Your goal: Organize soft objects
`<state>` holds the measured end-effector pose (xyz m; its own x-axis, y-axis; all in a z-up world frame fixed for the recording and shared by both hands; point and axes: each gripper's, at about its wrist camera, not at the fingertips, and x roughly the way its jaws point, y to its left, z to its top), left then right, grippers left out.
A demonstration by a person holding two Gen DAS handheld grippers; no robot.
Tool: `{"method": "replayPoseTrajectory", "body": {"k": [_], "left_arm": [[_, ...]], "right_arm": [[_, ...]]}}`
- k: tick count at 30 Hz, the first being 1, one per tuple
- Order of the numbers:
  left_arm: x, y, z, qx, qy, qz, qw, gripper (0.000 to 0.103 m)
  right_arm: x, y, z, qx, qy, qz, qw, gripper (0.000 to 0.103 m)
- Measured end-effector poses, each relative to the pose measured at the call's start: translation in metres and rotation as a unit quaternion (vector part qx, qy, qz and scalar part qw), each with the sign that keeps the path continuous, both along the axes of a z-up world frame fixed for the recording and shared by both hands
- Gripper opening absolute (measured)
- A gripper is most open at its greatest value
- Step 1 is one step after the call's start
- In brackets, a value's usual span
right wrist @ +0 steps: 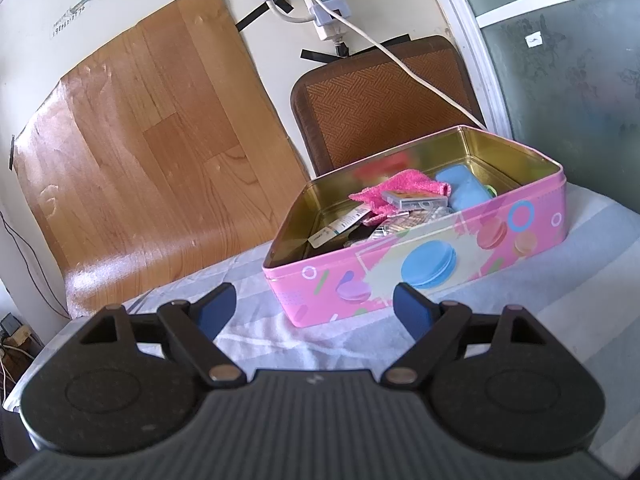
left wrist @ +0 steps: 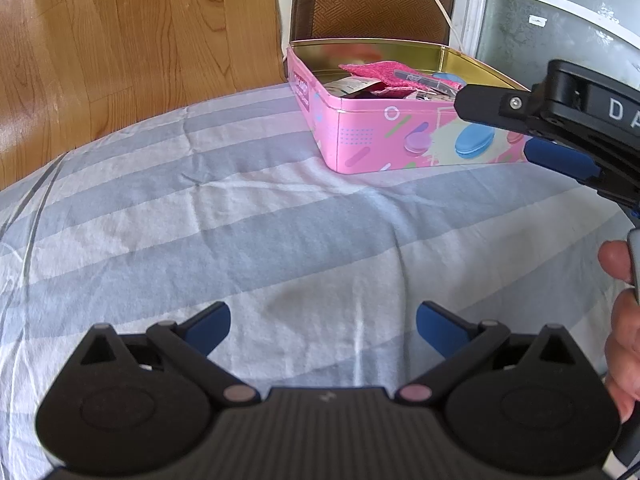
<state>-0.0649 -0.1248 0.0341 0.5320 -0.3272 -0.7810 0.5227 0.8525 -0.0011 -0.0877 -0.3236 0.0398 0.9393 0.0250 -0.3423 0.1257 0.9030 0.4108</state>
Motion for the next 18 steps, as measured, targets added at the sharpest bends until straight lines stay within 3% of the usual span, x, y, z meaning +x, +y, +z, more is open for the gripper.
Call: {"method": "replayPoseTrajectory", "body": {"k": [18], "left_arm": [[-0.0019, -0.0013, 0.0006, -0.003, 0.002, -0.011, 0.9999, 0.103]], "right_arm": [[-0.0003, 0.0009, 0.0004, 0.002, 0.001, -0.003, 1.0, 0.088]]}}
